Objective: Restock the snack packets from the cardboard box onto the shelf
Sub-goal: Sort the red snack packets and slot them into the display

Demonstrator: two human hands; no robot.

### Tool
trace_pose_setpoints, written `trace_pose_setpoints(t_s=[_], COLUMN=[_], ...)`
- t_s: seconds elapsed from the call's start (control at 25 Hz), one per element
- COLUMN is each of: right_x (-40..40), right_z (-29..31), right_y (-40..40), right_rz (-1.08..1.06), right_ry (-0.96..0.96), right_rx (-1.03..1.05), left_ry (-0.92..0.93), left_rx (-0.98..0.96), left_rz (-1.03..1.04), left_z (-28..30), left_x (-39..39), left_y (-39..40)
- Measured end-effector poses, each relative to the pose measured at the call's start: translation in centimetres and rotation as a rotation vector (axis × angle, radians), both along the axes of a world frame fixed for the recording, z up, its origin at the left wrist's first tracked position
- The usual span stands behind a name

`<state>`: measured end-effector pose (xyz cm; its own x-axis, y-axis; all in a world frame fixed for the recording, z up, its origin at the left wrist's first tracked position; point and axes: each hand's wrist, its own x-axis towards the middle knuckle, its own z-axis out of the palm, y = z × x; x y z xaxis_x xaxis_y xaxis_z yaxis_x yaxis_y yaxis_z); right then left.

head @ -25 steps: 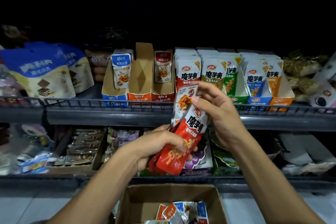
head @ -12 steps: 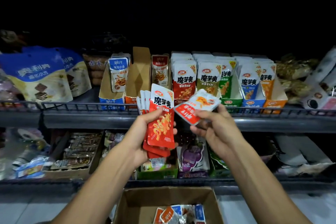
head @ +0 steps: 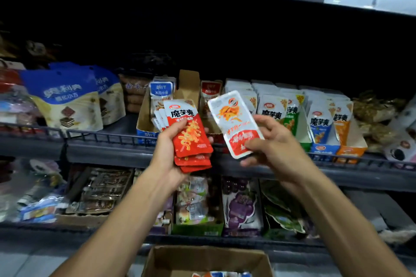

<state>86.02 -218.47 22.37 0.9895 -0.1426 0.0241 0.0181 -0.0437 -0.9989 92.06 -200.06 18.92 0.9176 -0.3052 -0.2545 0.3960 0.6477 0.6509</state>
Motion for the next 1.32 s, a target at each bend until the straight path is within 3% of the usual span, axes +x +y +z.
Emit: trace_pose_setpoints(t_s=[0.24, 0.44, 0.64, 0.8, 0.96, 1.04, 1.08, 1.16, 1.24, 1.32], right_x=[10.9, 21.3, 25.8, 26.6, 24.8, 23.5, 22.7, 20.2, 17.2, 15.3], right_z=[7.7, 8.2, 5.2, 2.6, 3.0, 4.2, 4.8, 5.4, 5.8, 5.6], right_y=[0.0, 1.3, 3.2, 3.0, 4.0, 5.4, 6.2, 7.9, 8.8, 8.3], right_rz=[-0.223, -0.205, -0.054, -0.069, -0.131, -0.167, -0.156, -0.04, 0.157, 0.288], right_ry=[-0.346, -0.223, -0.088, -0.038, -0.115, -0.241, -0.322, -0.36, -0.196, -0.042], right_rx=[-0.692, -1.313, -1.606, -1.6, -1.702, -1.683, -1.591, -1.207, -0.841, -0.698], left_ry=[-0.025, 0.044, 0.05, 0.058, 0.048, 0.047, 0.045, 0.034, -0.011, -0.067], left_rx=[-0.116, -0.157, -0.148, -0.147, -0.09, -0.061, -0.045, -0.014, 0.011, 0.021], left_rz=[0.078, 0.068, 0.034, 0.0, -0.055, -0.077, -0.078, -0.074, -0.076, -0.078], left_z=[0.8, 0.0, -0.4, -0.7, -0.6, -0.5, -0.5, -0.2, 0.2, 0.6], left_x=[4.4, 5.1, 6.0, 6.5, 6.6, 6.6, 6.5, 6.2, 5.7, 5.1], left_y=[3.9, 4.0, 4.2, 4.3, 4.4, 4.3, 4.2, 3.9, 3.5, 3.2])
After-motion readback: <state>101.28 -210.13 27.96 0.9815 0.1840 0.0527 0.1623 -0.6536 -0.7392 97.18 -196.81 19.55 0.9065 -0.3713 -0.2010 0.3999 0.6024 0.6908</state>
